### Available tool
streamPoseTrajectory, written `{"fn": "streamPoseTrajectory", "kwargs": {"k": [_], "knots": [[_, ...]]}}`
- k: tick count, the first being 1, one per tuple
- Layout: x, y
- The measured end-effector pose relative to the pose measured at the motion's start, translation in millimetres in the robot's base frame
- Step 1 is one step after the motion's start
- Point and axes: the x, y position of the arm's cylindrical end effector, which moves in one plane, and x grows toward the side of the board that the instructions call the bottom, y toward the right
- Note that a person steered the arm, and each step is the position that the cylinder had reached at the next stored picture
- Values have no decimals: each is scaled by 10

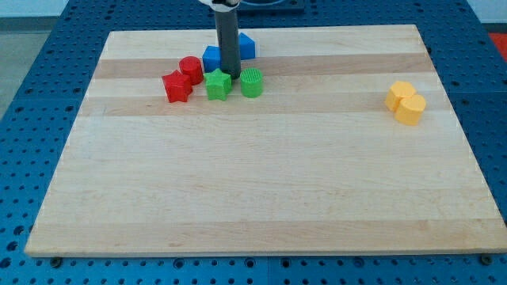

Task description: Push the green star and green circle slightly towards the bottom

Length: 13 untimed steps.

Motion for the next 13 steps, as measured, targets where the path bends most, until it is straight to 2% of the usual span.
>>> {"fn": "streamPoseTrajectory", "kwargs": {"k": [1, 2, 3, 4, 6, 7, 8, 9, 10, 11, 13], "knots": [[222, -110], [262, -78], [-42, 154], [-102, 380], [210, 555], [140, 662], [-2, 1034], [269, 1099], [546, 1097], [643, 1082], [649, 765]]}}
